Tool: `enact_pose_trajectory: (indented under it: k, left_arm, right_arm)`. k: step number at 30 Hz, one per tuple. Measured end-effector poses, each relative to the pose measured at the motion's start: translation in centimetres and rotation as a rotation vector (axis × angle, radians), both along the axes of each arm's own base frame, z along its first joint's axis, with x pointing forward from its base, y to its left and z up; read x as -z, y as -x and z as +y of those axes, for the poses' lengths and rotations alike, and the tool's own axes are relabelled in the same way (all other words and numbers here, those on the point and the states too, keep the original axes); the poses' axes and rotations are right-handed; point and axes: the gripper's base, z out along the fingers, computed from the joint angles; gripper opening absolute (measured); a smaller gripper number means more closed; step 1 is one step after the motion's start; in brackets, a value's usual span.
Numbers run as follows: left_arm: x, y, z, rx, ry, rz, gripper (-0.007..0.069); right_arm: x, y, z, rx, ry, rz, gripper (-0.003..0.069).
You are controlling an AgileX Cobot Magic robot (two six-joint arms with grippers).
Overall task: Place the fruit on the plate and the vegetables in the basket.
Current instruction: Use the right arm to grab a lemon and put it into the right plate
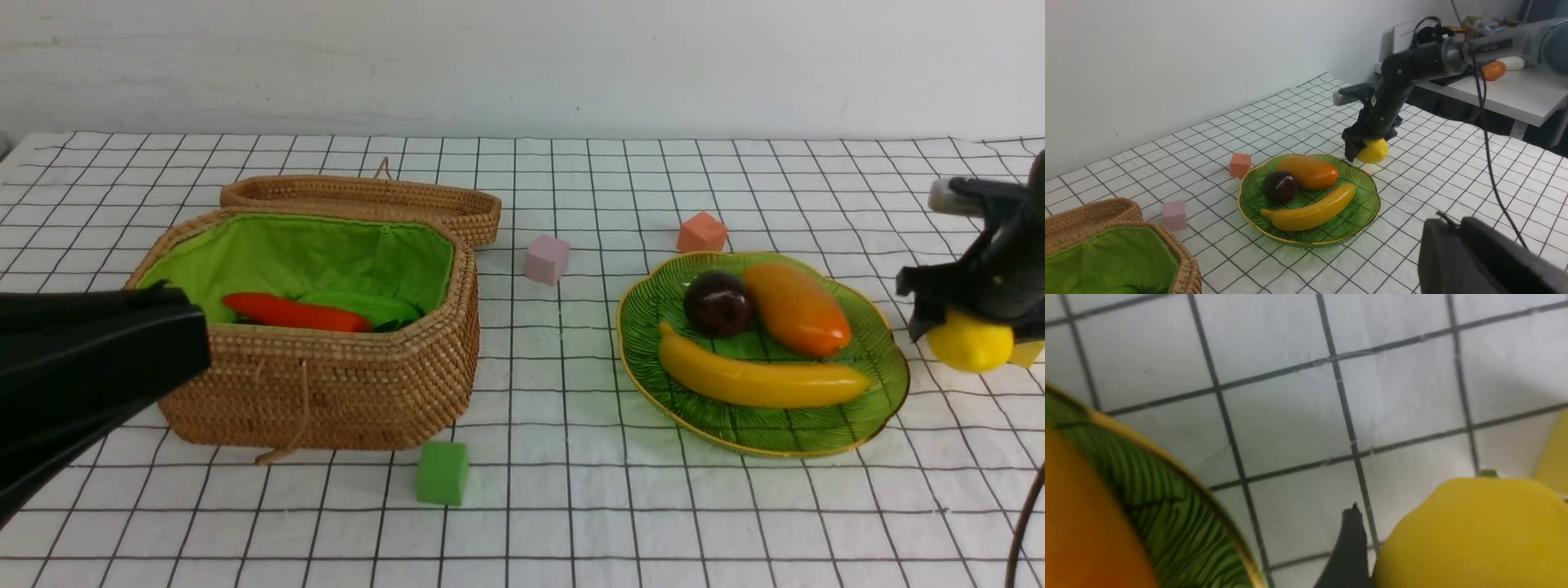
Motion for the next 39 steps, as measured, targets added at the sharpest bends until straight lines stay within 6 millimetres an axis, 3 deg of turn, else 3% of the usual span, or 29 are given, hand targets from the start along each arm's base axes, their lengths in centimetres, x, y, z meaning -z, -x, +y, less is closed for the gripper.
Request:
enact_pose_trajectory:
  k: [3,4,5,7,8,13,16,25,33,39]
  left_arm:
    - [0.0,0.0,0.0,0.0,-0.001,-0.001,0.0039]
    - [0.0,0.0,0.0,0.0,-0.001,-0.001,0.0039]
    - [0.0,0.0,0.0,0.0,-0.002,-0.002,0.0039]
    - [0.0,0.0,0.0,0.001,-0.006,-0.005,0.004]
    - [0.0,0.0,0.0,0.003,-0.011,-0.009,0.004]
    - [0.3,0.1,-0.1,0.021,-0.032,0.007,0.0043]
    - [0.4,0.2,-0.2,0.034,-0.047,0.018,0.0044]
    - [0.7,0.4,-0.2,0.053,-0.077,0.034,0.0047]
    - [0.8,0.4,-0.2,0.058,-0.083,0.039,0.0052]
    - [0.9,0.5,-0.3,0.066,-0.091,0.047,0.0053]
  right_arm:
    - [-4.9,1.9,1.1,-0.011,-0.016,-0.034,0.0583]
    - [-4.8,1.9,1.1,-0.013,-0.015,-0.027,0.0583]
    - [-6.8,2.9,2.4,-0.047,-0.027,-0.035,0.0583]
    - [-7.9,3.7,4.0,-0.095,-0.04,-0.034,0.0583]
    - [-8.2,4.5,6.3,-0.175,-0.052,-0.018,0.0583]
    - [-5.5,6.8,13.1,-0.466,-0.036,0.087,0.0583]
    - [-3.9,7.3,15.3,-0.562,-0.01,0.105,0.0583]
    - [-3.7,6.4,16.0,-0.571,0.007,-0.001,0.0583]
    - [-1.5,4.5,16.1,-0.575,0.058,-0.068,0.0658]
    - [-1.8,4.3,16.1,-0.578,0.07,-0.1,0.0654]
